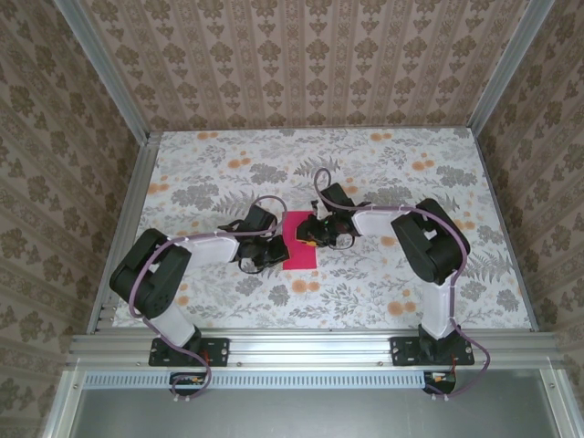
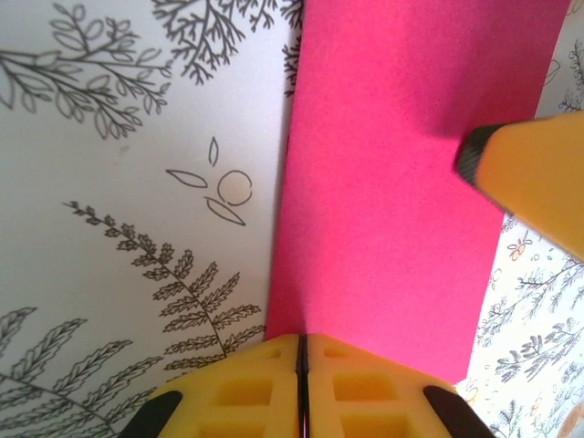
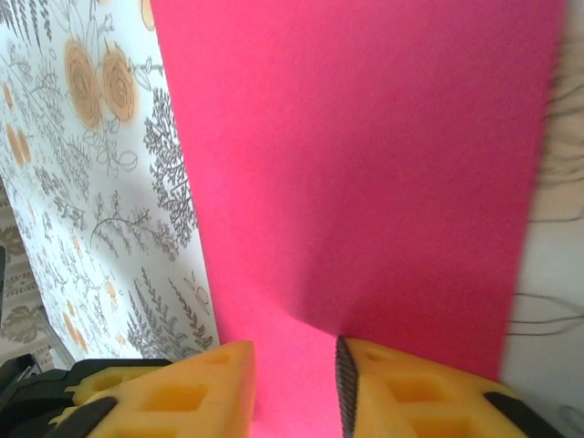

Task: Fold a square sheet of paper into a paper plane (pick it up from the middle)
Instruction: Third fold the triangle at the center of the table.

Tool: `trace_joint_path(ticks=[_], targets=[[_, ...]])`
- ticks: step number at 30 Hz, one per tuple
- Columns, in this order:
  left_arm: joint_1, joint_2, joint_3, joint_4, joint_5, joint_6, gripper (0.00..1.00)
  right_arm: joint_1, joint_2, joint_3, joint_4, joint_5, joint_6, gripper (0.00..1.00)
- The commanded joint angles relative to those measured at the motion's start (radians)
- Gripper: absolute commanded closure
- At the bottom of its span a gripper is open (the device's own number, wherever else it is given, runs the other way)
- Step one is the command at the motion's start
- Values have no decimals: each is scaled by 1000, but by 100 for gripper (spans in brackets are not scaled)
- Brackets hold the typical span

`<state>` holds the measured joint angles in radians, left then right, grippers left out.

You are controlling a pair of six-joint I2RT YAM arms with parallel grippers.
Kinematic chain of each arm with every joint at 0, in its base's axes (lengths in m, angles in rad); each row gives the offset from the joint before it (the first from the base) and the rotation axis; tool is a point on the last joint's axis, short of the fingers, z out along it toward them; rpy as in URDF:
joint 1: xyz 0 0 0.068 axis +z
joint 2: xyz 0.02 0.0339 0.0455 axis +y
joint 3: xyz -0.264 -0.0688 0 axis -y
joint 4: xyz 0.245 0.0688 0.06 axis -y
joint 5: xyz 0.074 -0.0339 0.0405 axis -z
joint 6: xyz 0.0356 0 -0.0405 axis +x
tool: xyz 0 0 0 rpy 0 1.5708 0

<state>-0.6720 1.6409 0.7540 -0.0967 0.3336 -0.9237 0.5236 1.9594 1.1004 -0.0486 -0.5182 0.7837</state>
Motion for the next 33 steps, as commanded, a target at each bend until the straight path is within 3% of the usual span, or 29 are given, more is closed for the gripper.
trace_joint_path(ticks=[1, 8, 22, 33], targets=[[-17, 28, -18, -61, -3, -12, 90, -23, -75, 5, -58, 60, -23, 62], [-19, 10, 9, -70, -1, -13, 88, -33, -197, -110, -105, 76, -9, 52], [-20, 6, 3, -64, -8, -31, 88, 7, -246, -202, -209, -13, 35, 52], [-19, -2, 11, -69, -5, -38, 88, 52, -241, -243, -123, -53, 97, 63]])
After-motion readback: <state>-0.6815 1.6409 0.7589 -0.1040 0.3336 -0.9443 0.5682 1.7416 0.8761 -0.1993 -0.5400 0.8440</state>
